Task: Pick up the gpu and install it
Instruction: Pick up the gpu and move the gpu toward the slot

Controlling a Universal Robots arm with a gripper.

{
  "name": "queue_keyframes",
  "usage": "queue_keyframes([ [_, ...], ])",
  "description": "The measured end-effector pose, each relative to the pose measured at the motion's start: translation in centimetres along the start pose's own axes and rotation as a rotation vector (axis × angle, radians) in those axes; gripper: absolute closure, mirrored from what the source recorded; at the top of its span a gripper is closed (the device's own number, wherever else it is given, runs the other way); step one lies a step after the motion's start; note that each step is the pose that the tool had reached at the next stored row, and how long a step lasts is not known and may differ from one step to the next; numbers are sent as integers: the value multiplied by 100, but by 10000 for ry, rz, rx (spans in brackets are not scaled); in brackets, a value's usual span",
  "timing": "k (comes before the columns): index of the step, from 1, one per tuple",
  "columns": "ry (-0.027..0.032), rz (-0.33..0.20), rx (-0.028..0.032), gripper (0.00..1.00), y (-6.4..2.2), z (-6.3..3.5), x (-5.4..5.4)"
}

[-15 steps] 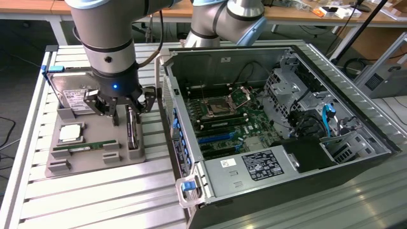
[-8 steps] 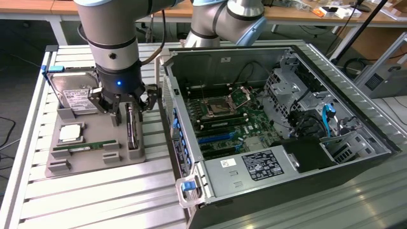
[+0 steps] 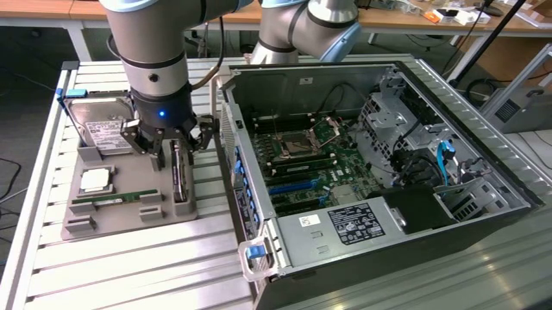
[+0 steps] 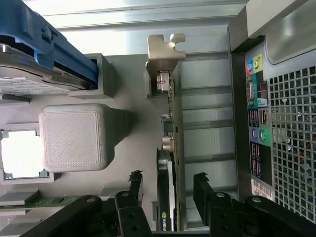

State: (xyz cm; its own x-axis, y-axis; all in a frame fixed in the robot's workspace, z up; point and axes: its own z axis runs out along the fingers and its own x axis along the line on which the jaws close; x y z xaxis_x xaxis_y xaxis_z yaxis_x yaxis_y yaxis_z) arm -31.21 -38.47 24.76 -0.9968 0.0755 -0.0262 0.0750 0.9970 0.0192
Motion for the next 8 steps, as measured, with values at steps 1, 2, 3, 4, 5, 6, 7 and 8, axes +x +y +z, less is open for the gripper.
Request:
queue_keyframes([
  [1,0,0,0,46,0,0,0],
  [2,-1,1,-1,46,1,0,0],
  [3,-1,1,-1,46,1,1,0],
  [4,-2,1,-1,48,1,1,0],
  [5,-1,1,-1,54,0,1,0],
  [6,-1,1,-1,60,1,0,0],
  [7,-1,0,-1,66,1,0,0],
  [8,0,0,0,72,0,0,0],
])
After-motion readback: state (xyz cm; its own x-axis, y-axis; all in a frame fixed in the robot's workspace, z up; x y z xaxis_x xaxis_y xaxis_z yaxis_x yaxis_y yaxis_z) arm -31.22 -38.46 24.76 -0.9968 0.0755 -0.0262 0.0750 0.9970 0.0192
